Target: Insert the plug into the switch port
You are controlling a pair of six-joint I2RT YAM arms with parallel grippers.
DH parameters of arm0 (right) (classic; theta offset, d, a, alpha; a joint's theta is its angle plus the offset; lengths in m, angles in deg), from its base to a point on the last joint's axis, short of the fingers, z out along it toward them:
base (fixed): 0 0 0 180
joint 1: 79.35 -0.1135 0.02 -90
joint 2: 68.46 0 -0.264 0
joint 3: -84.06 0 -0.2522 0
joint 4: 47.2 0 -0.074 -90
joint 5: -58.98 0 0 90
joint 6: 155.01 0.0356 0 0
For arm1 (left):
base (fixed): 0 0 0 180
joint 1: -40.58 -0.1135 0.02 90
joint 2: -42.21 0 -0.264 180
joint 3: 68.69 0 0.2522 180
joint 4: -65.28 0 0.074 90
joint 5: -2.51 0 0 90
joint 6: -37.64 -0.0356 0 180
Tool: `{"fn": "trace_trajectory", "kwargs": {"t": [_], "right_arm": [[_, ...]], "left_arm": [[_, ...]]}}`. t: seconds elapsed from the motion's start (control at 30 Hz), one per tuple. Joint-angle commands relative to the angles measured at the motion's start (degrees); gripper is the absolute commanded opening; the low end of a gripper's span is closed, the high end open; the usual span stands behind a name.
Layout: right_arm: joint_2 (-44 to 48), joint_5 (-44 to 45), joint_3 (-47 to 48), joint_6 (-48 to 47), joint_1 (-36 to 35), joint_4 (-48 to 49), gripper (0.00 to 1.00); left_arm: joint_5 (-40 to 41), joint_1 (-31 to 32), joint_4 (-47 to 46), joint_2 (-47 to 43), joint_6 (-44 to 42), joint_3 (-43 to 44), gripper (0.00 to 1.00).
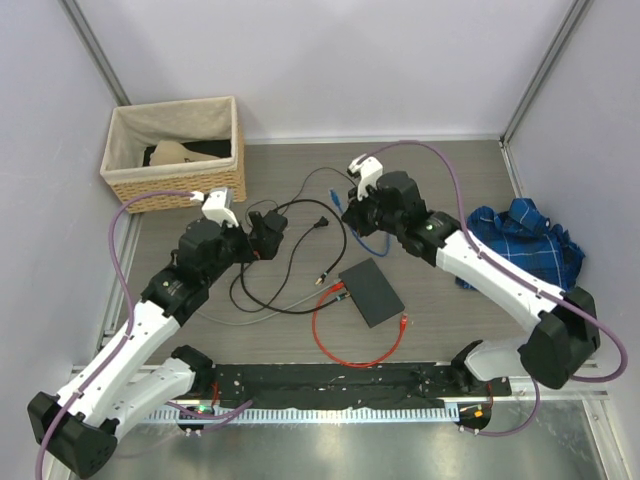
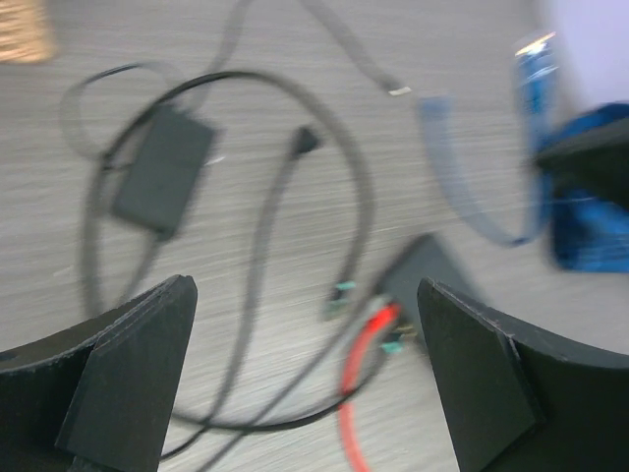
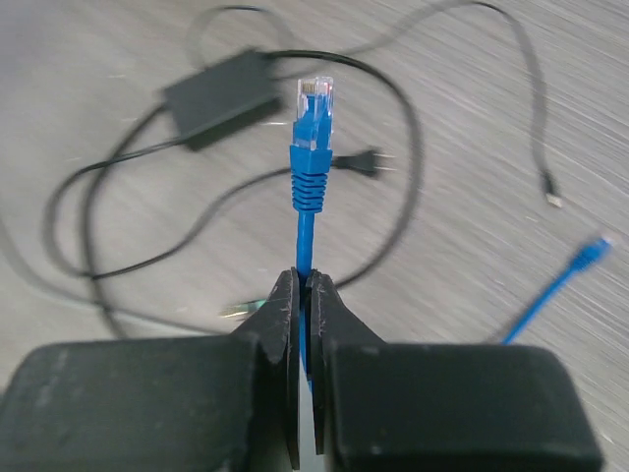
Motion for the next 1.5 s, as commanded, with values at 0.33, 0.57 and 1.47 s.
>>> {"fn": "trace_trajectory", "kwargs": {"t": [0.33,0.57,1.47], "right_arm": [[8.7,-9.9,-11.9,8.9,-6.5,18.1,0.01],[10.5,-11.9,-14.6,11.9,-6.9,22.1,0.01],[13.8,-12.4,-19.2,15.7,-7.2,25.9,0.01]], "left_arm": [[-10.2,8.9,-33.7,6.3,7.5,-5.3,0.95],[-0.8,15.8,-40.8,13.7,8.5,-5.5,0.80],[9.9,18.3,-56.0,13.2,17.2,-15.6,0.57]]}}
